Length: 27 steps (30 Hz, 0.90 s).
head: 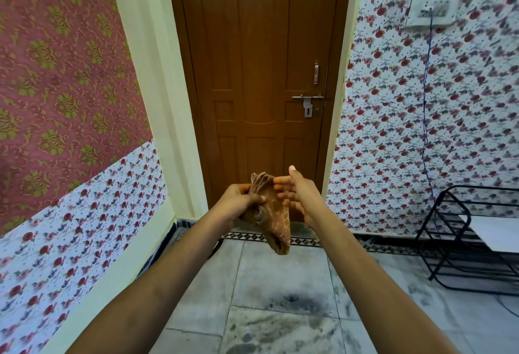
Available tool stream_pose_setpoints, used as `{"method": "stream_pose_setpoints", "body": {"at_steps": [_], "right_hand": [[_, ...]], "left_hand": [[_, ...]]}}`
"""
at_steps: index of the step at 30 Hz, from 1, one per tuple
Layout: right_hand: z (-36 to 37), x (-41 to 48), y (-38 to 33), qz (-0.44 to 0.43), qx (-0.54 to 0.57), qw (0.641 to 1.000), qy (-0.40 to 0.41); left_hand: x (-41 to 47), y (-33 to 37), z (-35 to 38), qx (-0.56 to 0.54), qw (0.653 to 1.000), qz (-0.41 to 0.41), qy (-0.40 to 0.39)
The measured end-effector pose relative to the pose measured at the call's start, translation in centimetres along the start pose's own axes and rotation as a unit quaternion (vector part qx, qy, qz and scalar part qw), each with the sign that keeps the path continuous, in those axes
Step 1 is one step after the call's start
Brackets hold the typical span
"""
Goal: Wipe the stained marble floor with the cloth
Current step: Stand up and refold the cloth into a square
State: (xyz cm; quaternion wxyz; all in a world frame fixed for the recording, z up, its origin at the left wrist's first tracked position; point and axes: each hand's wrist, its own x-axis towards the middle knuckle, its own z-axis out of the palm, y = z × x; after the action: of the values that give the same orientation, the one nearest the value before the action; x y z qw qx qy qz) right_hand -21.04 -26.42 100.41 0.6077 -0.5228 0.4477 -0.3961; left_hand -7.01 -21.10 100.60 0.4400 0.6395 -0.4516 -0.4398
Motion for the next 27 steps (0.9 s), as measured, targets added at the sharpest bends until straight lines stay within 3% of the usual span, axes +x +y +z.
{"method": "stream_pose_setpoints", "body": {"at_steps": [3, 5, 7, 9, 11, 15, 18, 23, 27], "right_hand": [[-1.2, 0.7, 0.9, -0.011, -0.057, 0.996, 0.068], [-1.6, 0.7, 1.8, 0.067, -0.025, 0.997, 0.006], [-1.4, 0.3, 2.6, 0.138, 0.078, 0.983, -0.096], [-1.1, -0.1, 3.0, 0.142, 0.181, 0.962, -0.147], [-0.9, 0.1, 3.2, 0.135, 0.209, 0.962, -0.113], [-0.4, 0.5, 3.3, 0.102, 0.108, 0.989, -0.006], [0.3, 0.1, 3.8, 0.066, 0.084, 0.994, 0.036], [0.7, -0.4, 6.0, 0.095, 0.075, 0.990, 0.067], [0.9, -0.9, 8.5, 0.133, 0.091, 0.983, 0.092]], "left_hand": [[0.1, 0.0, -0.6, -0.090, 0.994, -0.056, 0.036], [0.2, 0.0, -1.1, -0.188, 0.979, -0.080, 0.013], [0.1, 0.2, -1.3, -0.254, 0.963, -0.091, -0.004], [0.0, 0.4, -1.3, -0.282, 0.954, -0.101, -0.012], [0.0, 0.1, -1.4, -0.288, 0.951, -0.110, -0.012], [0.1, -1.4, -1.1, -0.241, 0.961, -0.138, -0.012], [0.1, -2.5, -0.2, -0.208, 0.968, -0.134, 0.037], [0.1, -4.3, 0.2, -0.173, 0.975, -0.105, 0.096], [-0.1, -5.9, 0.3, -0.146, 0.978, -0.122, 0.088]]}}
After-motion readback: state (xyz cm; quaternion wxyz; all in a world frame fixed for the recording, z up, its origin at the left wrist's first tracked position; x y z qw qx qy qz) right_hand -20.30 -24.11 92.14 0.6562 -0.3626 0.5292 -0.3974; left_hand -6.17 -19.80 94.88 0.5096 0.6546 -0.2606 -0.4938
